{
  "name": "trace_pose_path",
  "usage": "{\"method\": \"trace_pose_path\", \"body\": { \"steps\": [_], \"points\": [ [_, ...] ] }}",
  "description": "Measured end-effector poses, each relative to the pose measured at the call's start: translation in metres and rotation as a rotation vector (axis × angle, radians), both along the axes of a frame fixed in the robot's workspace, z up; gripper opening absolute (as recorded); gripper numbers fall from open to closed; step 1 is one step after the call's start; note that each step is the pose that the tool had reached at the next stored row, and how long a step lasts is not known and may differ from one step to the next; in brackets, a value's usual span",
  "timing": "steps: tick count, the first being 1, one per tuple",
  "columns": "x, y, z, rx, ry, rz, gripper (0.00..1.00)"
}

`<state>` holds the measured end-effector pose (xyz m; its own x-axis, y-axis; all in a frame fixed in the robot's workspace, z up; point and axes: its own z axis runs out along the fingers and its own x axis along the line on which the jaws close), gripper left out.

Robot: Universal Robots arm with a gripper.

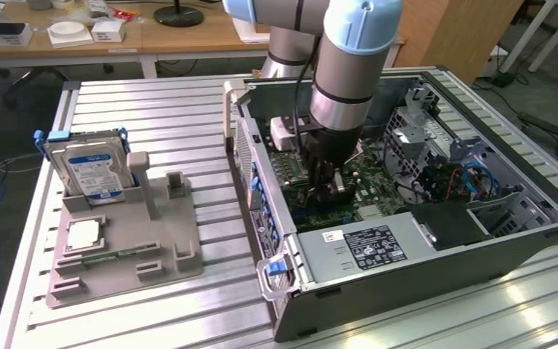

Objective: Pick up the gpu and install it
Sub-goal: 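Insert the gpu into the slot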

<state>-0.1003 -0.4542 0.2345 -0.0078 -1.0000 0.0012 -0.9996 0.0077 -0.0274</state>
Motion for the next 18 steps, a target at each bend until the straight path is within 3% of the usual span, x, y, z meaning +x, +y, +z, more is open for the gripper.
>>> {"method": "trace_pose_path", "body": {
  "steps": [8, 14, 18],
  "points": [
    [0.000, 0.0000, 0.0191, 0.0000, -0.0008, 0.000, 0.33],
    [0.000, 0.0000, 0.0387, -0.0001, -0.0021, 0.000, 0.33],
    [0.000, 0.0001, 0.0393, 0.0001, -0.0024, 0.000, 0.32]
  ]
}}
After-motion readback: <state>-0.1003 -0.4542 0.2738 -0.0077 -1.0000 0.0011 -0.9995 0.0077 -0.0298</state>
